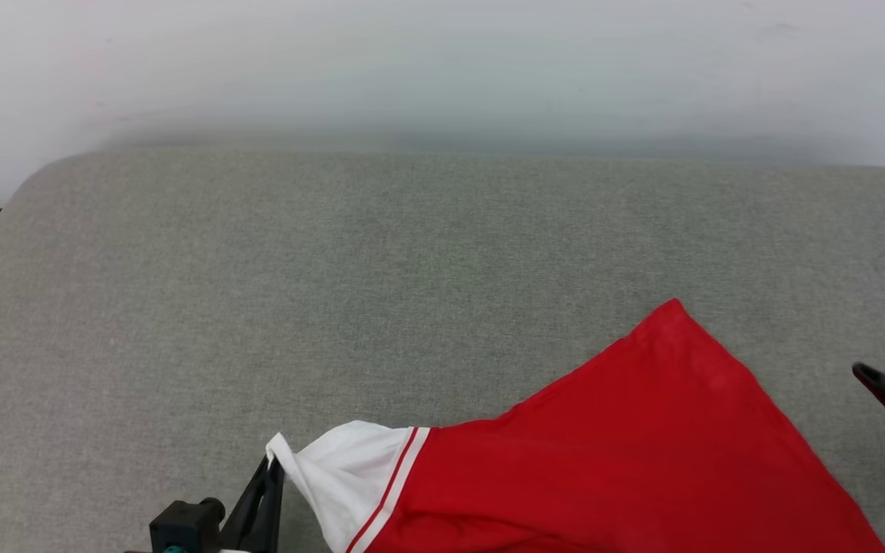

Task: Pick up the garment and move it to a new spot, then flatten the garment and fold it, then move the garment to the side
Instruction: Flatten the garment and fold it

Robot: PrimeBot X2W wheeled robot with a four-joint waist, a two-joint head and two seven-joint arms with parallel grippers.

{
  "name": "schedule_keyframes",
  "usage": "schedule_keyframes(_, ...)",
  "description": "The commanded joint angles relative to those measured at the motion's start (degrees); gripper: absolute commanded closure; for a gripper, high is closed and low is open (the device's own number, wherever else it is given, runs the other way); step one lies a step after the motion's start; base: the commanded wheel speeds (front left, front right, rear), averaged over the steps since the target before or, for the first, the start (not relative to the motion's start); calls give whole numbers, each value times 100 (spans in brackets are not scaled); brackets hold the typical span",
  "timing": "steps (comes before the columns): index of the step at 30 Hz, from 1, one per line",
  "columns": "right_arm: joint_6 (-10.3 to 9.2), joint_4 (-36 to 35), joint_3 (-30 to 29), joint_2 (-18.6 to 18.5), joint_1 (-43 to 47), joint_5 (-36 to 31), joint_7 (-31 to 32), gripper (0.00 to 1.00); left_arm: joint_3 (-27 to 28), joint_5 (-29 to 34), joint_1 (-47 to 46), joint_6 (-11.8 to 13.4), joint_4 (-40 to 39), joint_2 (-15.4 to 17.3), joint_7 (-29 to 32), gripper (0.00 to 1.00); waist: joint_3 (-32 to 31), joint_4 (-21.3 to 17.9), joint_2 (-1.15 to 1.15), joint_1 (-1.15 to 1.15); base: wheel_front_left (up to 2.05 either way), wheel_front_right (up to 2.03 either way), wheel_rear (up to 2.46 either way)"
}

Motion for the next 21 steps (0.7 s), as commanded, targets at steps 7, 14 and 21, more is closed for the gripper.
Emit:
schedule_keyframes(7, -5, -73, 539, 213, -1168, -249, 610, 0, -200, 125, -296, -9, -147, -94, -8, 100, 420, 335, 0, 0, 0, 0, 0)
schedule_keyframes(14, -5, 547, 1350, 242, -2250, -434, 1368, 0, -402, 210, -684, -77, -144, -263, -53, 100, 856, 739, 0, 0, 0, 0, 0)
schedule_keyframes(21, -5, 1325, 2133, 133, -3080, -623, 1723, 0, -544, 290, -996, -117, -157, -411, -88, 100, 1277, 1058, 0, 0, 0, 0, 0)
